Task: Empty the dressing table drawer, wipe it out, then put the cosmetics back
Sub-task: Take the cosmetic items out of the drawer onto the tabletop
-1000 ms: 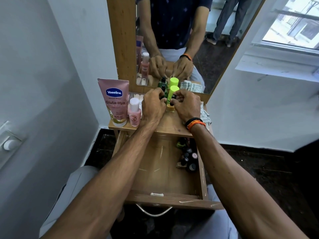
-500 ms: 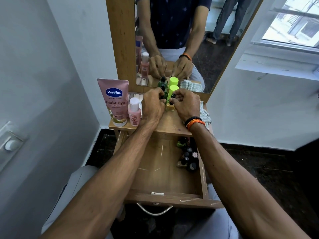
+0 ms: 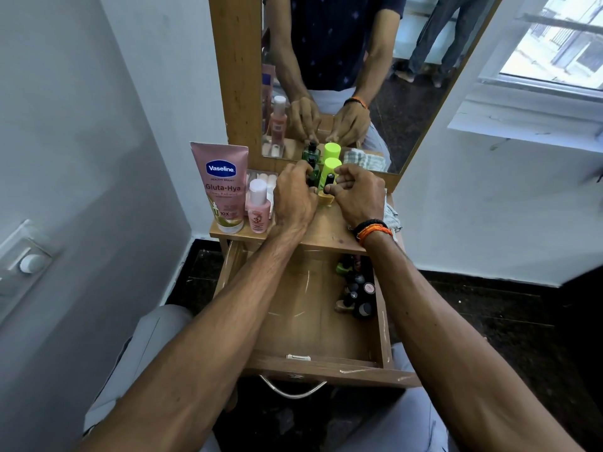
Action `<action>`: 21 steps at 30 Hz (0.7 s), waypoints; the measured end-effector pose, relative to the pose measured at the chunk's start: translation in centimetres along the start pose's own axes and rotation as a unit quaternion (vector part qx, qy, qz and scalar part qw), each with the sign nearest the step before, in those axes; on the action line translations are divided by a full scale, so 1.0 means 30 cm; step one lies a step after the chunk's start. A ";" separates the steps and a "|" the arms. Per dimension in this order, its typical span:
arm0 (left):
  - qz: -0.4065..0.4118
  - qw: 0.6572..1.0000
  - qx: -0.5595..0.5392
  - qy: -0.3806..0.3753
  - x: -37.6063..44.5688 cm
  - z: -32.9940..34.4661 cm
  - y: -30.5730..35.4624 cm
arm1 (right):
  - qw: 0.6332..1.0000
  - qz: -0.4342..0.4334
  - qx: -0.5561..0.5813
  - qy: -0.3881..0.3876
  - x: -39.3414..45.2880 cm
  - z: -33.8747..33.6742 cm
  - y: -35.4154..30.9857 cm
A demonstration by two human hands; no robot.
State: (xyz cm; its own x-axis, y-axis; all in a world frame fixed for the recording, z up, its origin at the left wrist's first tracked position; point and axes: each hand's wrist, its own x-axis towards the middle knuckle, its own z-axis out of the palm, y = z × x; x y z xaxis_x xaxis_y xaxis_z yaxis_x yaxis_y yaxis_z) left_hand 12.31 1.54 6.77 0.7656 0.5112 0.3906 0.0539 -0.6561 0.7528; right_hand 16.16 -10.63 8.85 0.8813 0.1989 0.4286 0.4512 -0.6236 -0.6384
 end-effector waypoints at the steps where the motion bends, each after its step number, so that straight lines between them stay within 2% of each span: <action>1: 0.001 1.000 -0.002 0.004 -0.009 -0.005 0.012 | 1.000 -0.001 -0.003 0.007 -0.002 -0.007 0.001; 5: 0.033 0.999 -0.035 0.006 -0.061 -0.039 0.067 | 1.000 -0.010 0.002 0.020 -0.029 -0.061 0.003; 9: 0.049 0.991 -0.075 -0.100 -0.168 -0.065 0.087 | 1.000 -0.009 -0.012 0.021 -0.113 -0.129 0.028; 16: 0.006 0.951 -0.057 -0.302 -0.370 -0.040 0.008 | 0.994 0.041 -0.052 -0.085 -0.331 -0.218 0.114; 21: -0.010 0.942 -0.028 -0.335 -0.460 0.000 -0.022 | 0.980 0.067 -0.112 -0.151 -0.471 -0.224 0.167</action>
State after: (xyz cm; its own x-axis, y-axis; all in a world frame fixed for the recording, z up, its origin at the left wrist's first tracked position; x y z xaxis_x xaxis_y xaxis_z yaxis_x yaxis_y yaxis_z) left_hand 1.70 -5.09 0.89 0.9984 0.0462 -0.0318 0.0534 -0.6103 0.7904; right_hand 5.02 -21.64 3.89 0.9472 0.2969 0.1208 0.3161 -0.8027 -0.5057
